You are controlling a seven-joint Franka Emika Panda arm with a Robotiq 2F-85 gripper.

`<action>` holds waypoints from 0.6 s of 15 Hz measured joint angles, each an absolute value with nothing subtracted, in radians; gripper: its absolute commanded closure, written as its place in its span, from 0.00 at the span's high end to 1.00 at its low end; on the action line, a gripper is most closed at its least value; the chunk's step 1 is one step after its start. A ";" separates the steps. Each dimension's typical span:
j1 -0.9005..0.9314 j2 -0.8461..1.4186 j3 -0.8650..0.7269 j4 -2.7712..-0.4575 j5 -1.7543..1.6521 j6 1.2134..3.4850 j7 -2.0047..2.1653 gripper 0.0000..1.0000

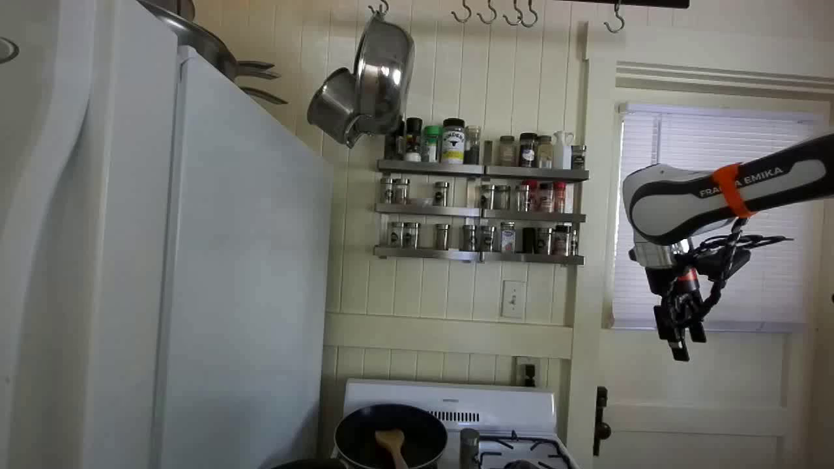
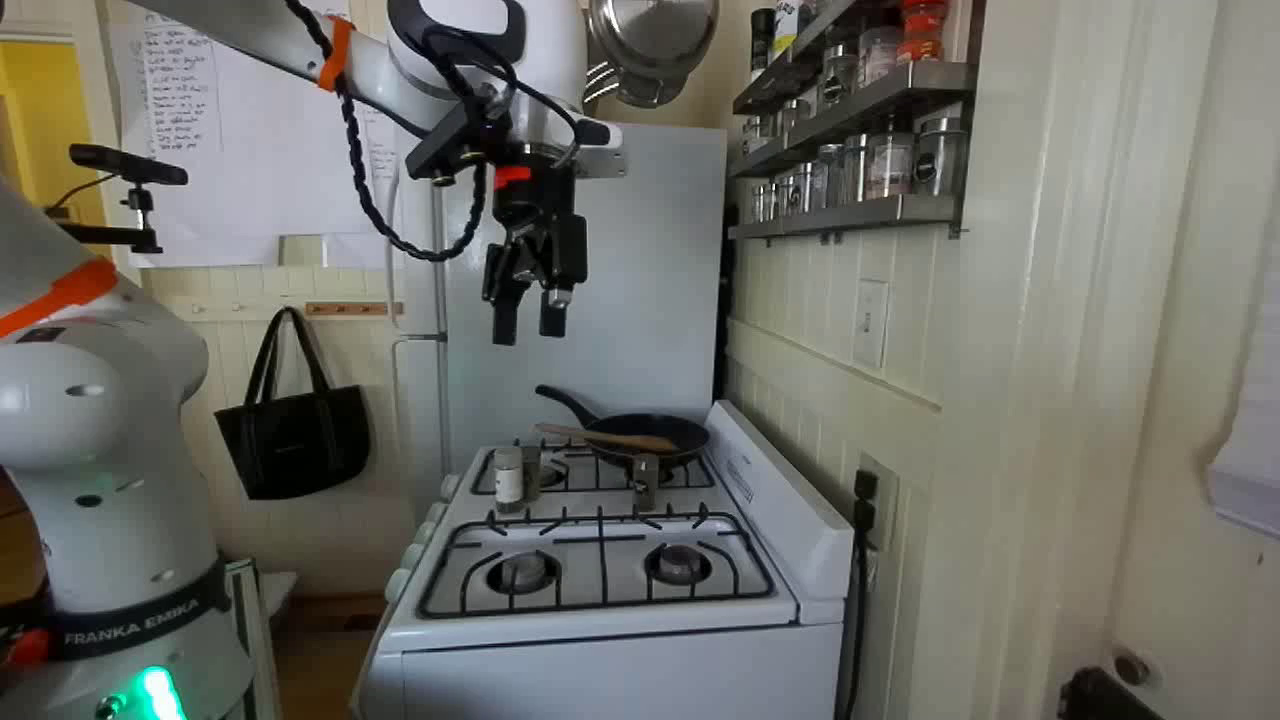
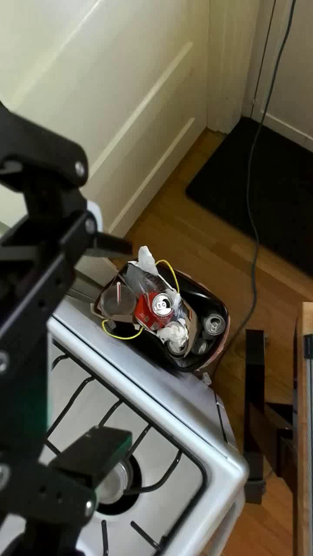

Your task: Use the wooden spoon to stir the contents on the pan.

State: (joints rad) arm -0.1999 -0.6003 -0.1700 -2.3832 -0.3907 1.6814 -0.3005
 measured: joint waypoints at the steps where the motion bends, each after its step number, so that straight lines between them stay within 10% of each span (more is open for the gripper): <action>1: -0.200 -0.600 -0.170 -2.383 -0.391 1.681 -0.301 1.00; 9: -0.180 -0.593 -0.155 -2.382 -0.354 1.660 -0.233 1.00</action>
